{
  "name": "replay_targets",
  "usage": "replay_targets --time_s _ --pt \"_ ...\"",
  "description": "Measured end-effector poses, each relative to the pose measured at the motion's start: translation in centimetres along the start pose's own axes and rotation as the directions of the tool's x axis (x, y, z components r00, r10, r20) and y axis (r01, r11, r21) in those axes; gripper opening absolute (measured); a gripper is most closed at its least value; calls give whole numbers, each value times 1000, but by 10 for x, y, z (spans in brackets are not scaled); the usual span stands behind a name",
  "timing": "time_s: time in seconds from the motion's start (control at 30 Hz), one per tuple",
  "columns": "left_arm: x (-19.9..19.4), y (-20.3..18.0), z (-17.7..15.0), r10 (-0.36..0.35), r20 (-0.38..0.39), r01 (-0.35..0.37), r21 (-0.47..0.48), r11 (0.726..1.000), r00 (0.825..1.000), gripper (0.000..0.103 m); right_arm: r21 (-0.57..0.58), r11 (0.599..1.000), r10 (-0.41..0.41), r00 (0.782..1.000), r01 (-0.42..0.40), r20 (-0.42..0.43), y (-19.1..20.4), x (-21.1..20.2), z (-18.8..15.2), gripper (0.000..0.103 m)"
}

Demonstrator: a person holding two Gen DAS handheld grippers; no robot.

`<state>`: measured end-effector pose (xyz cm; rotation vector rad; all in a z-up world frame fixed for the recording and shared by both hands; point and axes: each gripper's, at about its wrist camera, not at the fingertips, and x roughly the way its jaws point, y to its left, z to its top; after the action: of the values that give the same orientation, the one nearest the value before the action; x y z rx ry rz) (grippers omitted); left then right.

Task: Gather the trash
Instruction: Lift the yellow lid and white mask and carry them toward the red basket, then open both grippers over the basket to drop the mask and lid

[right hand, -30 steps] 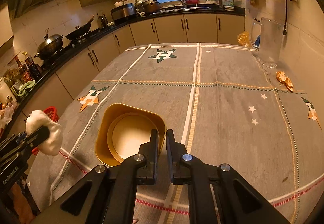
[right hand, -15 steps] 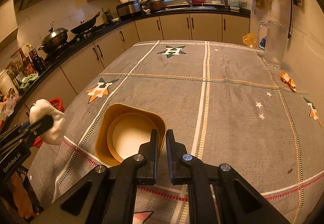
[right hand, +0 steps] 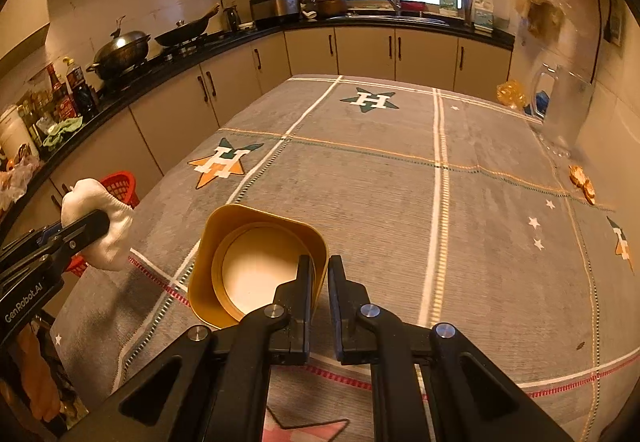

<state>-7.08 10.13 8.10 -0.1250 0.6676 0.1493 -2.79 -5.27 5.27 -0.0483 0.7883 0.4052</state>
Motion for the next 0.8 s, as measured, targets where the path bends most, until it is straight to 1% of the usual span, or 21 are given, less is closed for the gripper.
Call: replay_targets --time_s 0.2,0.43,0.57,0.8 --pt "-2 16 -1 7 9 -7 -33 999 1000 26 -37 999 4 1000 -4 -5 16 2 4 9" --pt "-6 41 -1 33 18 -31 -76 997 999 26 -91 996 25 1000 -25 -3 45 5 13 9" --pt "-10 59 0 58 31 -55 -102 993 998 27 -121 991 59 998 -60 -13 67 10 20 9" --pt "-15 114 0 138 35 -129 -177 976 990 27 -213 967 141 990 -144 -26 125 22 35 9"
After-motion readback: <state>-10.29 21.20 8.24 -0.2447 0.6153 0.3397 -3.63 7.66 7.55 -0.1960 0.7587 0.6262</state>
